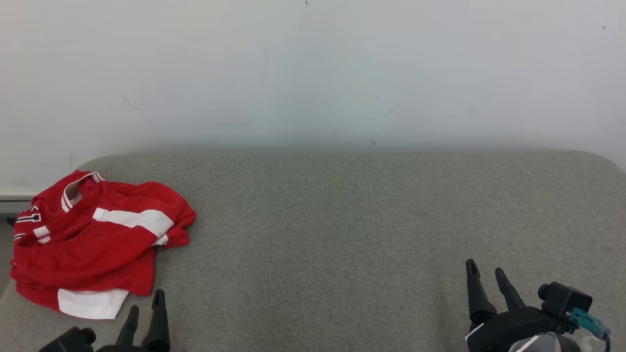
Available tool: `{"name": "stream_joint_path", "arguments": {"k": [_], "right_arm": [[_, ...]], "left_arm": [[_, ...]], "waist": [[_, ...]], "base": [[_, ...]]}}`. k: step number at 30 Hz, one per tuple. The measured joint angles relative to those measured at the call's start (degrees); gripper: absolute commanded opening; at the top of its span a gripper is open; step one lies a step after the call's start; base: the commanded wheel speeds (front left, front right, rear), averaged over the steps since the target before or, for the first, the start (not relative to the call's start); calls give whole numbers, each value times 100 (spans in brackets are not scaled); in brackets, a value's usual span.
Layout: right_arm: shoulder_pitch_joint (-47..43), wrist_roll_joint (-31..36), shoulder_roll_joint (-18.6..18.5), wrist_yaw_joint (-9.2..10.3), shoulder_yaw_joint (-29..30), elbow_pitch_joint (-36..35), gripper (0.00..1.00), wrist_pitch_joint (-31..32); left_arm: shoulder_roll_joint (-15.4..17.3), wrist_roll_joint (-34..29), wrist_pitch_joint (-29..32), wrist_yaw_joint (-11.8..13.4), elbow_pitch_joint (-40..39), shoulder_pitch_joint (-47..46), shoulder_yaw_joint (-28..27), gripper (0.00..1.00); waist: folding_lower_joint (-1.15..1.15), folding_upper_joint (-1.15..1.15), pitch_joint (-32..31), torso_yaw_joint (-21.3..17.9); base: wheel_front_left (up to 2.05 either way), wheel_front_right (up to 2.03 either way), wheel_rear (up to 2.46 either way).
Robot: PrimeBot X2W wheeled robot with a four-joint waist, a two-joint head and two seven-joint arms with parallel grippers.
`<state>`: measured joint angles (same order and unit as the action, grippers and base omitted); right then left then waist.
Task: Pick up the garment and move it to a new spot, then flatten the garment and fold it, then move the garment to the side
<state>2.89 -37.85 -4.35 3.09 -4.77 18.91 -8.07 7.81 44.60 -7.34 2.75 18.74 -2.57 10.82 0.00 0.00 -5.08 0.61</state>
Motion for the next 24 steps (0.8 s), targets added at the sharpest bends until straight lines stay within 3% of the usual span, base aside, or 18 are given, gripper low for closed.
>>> {"name": "stream_joint_path", "arguments": {"k": [24], "right_arm": [[3, 2063, -9, 304, -423, -25, 100, -205]], "left_arm": [[466, -2020, -2, 331, -71, -164, 915, 100]], "waist": [[0, 0, -181, 58]], "base": [[0, 0, 0]]}}
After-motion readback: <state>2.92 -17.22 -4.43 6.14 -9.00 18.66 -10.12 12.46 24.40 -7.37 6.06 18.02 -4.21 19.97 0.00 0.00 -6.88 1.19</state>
